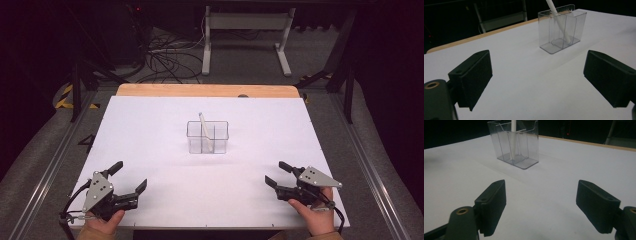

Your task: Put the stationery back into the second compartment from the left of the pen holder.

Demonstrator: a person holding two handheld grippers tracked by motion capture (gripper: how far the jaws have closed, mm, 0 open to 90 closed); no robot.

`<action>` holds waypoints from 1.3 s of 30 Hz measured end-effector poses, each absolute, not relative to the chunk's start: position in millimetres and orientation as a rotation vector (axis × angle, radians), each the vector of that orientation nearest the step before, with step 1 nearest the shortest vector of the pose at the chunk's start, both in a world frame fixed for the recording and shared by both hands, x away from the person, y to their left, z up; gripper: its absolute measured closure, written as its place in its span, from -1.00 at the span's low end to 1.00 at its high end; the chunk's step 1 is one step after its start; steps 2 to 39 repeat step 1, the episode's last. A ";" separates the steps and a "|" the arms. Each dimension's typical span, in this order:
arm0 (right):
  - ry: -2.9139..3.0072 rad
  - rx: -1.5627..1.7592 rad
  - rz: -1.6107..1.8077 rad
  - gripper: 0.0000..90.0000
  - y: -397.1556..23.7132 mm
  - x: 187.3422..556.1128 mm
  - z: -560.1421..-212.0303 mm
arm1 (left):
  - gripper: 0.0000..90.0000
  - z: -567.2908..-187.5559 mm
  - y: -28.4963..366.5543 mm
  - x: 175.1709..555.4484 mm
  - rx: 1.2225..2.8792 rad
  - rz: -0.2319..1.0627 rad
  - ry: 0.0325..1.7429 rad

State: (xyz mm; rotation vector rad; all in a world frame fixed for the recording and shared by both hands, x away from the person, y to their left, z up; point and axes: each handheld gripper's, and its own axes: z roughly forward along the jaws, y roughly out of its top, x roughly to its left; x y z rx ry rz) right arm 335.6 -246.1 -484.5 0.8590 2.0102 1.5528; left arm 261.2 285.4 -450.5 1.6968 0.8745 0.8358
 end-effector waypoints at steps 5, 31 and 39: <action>2.011 0.858 1.553 -0.43 -246.0 335.6 -484.4 | -0.80 -450.6 285.2 261.3 1.697 0.838 0.877; 2.011 0.858 1.553 -0.43 -246.0 335.6 -484.4 | -0.80 -450.6 285.2 261.3 1.697 0.838 0.877; 2.011 0.858 1.553 -0.43 -246.0 335.6 -484.4 | -0.80 -450.6 285.2 261.3 1.697 0.838 0.877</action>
